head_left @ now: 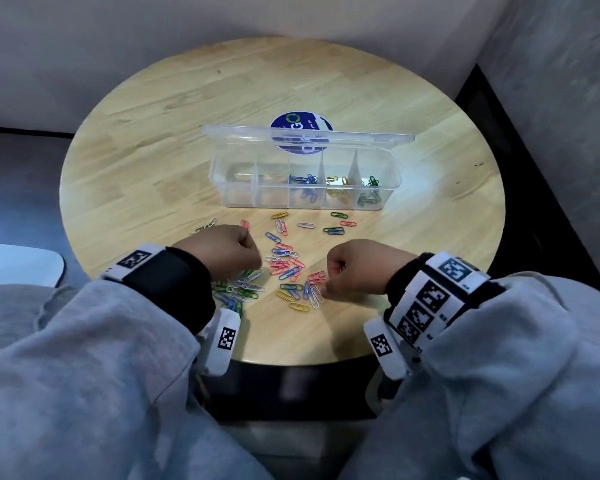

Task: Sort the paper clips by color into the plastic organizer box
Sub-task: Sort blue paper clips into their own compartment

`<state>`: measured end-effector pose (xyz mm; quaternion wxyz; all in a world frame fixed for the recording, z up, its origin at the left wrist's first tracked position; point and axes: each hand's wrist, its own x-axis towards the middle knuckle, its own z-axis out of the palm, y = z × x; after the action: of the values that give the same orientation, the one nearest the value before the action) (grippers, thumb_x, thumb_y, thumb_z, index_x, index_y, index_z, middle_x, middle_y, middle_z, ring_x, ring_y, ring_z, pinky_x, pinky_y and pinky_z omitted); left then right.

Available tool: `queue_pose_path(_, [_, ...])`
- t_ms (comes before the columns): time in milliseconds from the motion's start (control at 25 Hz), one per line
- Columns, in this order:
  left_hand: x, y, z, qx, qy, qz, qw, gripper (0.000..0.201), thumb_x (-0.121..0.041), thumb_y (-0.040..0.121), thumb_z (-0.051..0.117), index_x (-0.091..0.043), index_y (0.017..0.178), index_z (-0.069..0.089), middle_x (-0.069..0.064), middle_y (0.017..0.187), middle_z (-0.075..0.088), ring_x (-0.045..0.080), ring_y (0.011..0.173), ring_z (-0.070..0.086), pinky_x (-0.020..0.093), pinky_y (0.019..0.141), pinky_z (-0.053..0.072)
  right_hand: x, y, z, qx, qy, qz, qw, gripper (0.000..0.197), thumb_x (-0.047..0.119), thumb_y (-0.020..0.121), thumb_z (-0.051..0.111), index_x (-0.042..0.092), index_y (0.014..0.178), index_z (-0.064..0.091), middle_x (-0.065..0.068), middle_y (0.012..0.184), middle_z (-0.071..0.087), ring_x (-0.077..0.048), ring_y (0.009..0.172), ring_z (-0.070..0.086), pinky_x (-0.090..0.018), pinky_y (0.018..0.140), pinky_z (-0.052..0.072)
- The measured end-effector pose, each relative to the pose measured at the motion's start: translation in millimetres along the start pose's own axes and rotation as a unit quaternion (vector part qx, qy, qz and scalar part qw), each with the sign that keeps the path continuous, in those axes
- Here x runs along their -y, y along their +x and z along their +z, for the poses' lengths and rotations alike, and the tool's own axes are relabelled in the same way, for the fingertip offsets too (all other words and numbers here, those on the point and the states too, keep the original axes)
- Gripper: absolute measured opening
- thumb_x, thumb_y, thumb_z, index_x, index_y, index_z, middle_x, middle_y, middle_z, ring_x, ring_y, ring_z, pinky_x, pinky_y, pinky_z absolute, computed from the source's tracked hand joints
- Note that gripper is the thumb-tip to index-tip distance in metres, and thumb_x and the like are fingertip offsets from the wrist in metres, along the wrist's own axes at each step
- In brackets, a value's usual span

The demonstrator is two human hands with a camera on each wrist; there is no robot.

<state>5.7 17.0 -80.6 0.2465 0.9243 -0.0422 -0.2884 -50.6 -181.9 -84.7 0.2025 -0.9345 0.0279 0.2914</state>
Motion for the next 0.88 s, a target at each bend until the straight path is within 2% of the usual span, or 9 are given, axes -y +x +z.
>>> queue_pose_path(40, [-0.4, -2.0, -0.5, -0.004, 0.031, 0.0, 1.0, 0.005, -0.023, 0.079, 0.06, -0.019, 0.081, 0.062, -0.004, 0.075, 0.063, 0.01, 0.062, 0.052, 0.021, 0.059, 0.038, 2.8, -1.4, 2.9, -0.002, -0.017, -0.001, 1.0, 0.022, 0.035, 0.075, 0.068, 0.021, 0.067, 0.052, 0.006, 0.066, 0.053, -0.016, 0.07, 0.052, -0.028, 0.062, 0.041])
queue_pose_path(200, [-2.3, -7.0, -1.9, -0.015, 0.104, -0.003, 0.994, 0.008, -0.014, 0.077, 0.059, -0.022, 0.079, 0.059, -0.014, 0.067, 0.053, 0.006, 0.062, 0.047, 0.019, 0.052, 0.031, 7.3, -2.5, 4.9, -0.013, -0.037, -0.003, 0.999, 0.021, 0.038, 0.074, 0.068, 0.022, 0.073, 0.055, 0.007, 0.067, 0.052, -0.017, 0.073, 0.053, -0.027, 0.059, 0.038])
queue_pose_path(400, [0.1, -6.8, 3.6, 0.012, 0.147, -0.005, 0.989, 0.015, -0.02, 0.071, 0.071, -0.024, 0.078, 0.058, -0.011, 0.067, 0.05, 0.008, 0.063, 0.046, 0.02, 0.054, 0.031, 10.5, -1.1, 13.1, -0.01, -0.069, -0.005, 0.998, 0.025, 0.042, 0.074, 0.068, 0.022, 0.071, 0.053, 0.005, 0.073, 0.054, -0.017, 0.078, 0.055, -0.026, 0.061, 0.04])
queue_pose_path(560, [-0.7, -5.6, 9.5, 0.015, 0.164, -0.003, 0.986, 0.02, -0.022, 0.071, 0.073, -0.023, 0.072, 0.053, -0.01, 0.067, 0.049, 0.014, 0.07, 0.048, 0.021, 0.055, 0.032, 12.5, 3.6, 18.2, -0.016, -0.08, -0.01, 0.997, 0.02, 0.028, 0.076, 0.064, 0.022, 0.065, 0.048, 0.005, 0.072, 0.054, -0.019, 0.077, 0.055, -0.024, 0.055, 0.036])
queue_pose_path(640, [-1.7, -3.7, 11.9, 0.028, 0.165, -0.007, 0.986, 0.019, -0.02, 0.072, 0.072, -0.022, 0.069, 0.053, -0.01, 0.068, 0.051, 0.015, 0.072, 0.05, 0.022, 0.057, 0.035, 11.9, 3.8, 16.7, -0.019, -0.074, -0.016, 0.997, 0.007, 0.018, 0.075, 0.058, 0.021, 0.07, 0.054, 0.002, 0.079, 0.06, -0.021, 0.08, 0.057, -0.024, 0.057, 0.039])
queue_pose_path(720, [-2.8, -3.2, 13.3, 0.033, 0.161, -0.007, 0.986, 0.011, -0.019, 0.074, 0.069, -0.02, 0.072, 0.059, -0.005, 0.074, 0.058, 0.019, 0.079, 0.056, 0.022, 0.065, 0.039, 11.4, 2.8, 15.0, -0.027, -0.067, -0.015, 0.997, 0.007, 0.015, 0.075, 0.055, 0.02, 0.078, 0.06, 0.0, 0.087, 0.064, -0.021, 0.083, 0.059, -0.025, 0.062, 0.043])
queue_pose_path(800, [-3.0, -2.4, 15.1, 0.023, 0.158, 0.001, 0.987, 0.006, -0.02, 0.077, 0.065, -0.016, 0.081, 0.065, 0.004, 0.086, 0.065, 0.025, 0.088, 0.062, 0.024, 0.068, 0.04, 10.7, 1.5, 14.9, -0.035, -0.068, -0.017, 0.997, 0.008, 0.017, 0.074, 0.057, 0.021, 0.081, 0.06, 0.002, 0.086, 0.062, -0.02, 0.082, 0.057, -0.025, 0.062, 0.041])
queue_pose_path(880, [-2.2, -1.7, 15.4, 0.022, 0.152, 0.004, 0.988, 0.007, -0.021, 0.079, 0.063, -0.015, 0.08, 0.066, 0.005, 0.086, 0.066, 0.025, 0.088, 0.062, 0.025, 0.069, 0.04, 12.0, 0.4, 14.8, -0.036, -0.076, -0.021, 0.996, 0.011, 0.025, 0.075, 0.063, 0.023, 0.083, 0.057, 0.008, 0.078, 0.055, -0.018, 0.079, 0.053, -0.024, 0.057, 0.037])
